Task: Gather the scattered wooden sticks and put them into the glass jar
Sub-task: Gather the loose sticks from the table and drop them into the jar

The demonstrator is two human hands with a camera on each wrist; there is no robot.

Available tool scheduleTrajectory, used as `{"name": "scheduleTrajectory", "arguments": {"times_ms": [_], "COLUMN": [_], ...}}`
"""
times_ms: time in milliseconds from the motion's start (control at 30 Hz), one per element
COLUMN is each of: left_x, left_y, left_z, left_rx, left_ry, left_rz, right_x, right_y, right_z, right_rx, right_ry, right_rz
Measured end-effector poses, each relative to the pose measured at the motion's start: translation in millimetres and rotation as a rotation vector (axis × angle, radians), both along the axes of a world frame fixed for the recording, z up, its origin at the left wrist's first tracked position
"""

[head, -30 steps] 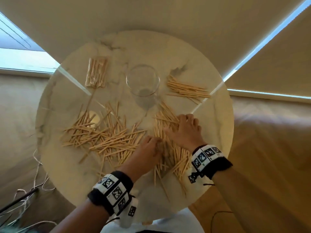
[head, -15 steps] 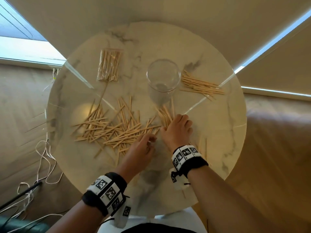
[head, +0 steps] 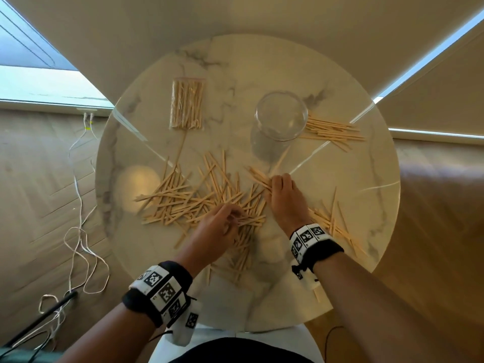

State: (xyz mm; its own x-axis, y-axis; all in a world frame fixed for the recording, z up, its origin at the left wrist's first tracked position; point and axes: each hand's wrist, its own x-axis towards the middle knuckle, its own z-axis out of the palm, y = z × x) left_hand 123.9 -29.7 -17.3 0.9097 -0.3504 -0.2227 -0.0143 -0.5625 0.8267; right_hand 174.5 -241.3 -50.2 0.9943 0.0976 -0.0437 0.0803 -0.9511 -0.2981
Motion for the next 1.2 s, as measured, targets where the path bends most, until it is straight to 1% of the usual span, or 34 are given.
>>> {"name": "scheduleTrajectory", "arguments": {"times_ms": [133,200,233,333,433,500,600,667,733,767,867,900,967,1067,1133,1200], "left_x": [9,15,17,23,26,25,21,21,25,27,32,33,34,31,28,28], "left_y": [8,9,8,2,-7,-14,-31,-44,-56,-61,-74,-77,-81,-82,-81,-82], "left_z": [-1,1,1,6,12,14,18,21,26,29,43,47,52,60,65,67], "left_rx": [-0.008,-0.028,-0.034,-0.032,-0.047,-0.077,-0.131,-0.158,-0.220,-0.293,-0.628,-0.672,-0.641,-0.654,-0.695,-0.648], "left_ry": [-0.034,-0.059,-0.076,-0.139,-0.144,-0.088,-0.007,0.000,-0.005,-0.001,0.072,0.070,0.044,0.060,0.083,0.029], "left_rz": [0.015,0.038,0.051,0.097,0.150,0.178,0.210,0.229,0.269,0.315,0.554,0.611,0.673,0.700,0.701,0.668], "right_x": [-1,2,5,16,27,33,44,52,55,54,47,44,42,44,44,41], "right_y": [-6,-6,-5,3,12,18,17,11,4,1,4,5,5,1,1,9], "right_z": [16,29,36,63,90,111,137,148,152,152,151,151,149,142,136,129], "right_rx": [0.201,0.290,0.345,0.560,0.779,1.006,1.378,1.621,1.792,1.839,1.950,1.994,2.059,2.150,2.203,2.187], "right_ry": [-0.042,-0.050,-0.054,-0.127,-0.185,-0.209,-0.299,-0.284,-0.242,-0.220,-0.135,-0.101,-0.035,0.024,0.059,0.081], "right_rz": [0.128,0.134,0.109,-0.018,-0.197,-0.328,-0.505,-0.627,-0.688,-0.707,-0.831,-0.887,-0.951,-0.939,-0.922,-0.926]}}
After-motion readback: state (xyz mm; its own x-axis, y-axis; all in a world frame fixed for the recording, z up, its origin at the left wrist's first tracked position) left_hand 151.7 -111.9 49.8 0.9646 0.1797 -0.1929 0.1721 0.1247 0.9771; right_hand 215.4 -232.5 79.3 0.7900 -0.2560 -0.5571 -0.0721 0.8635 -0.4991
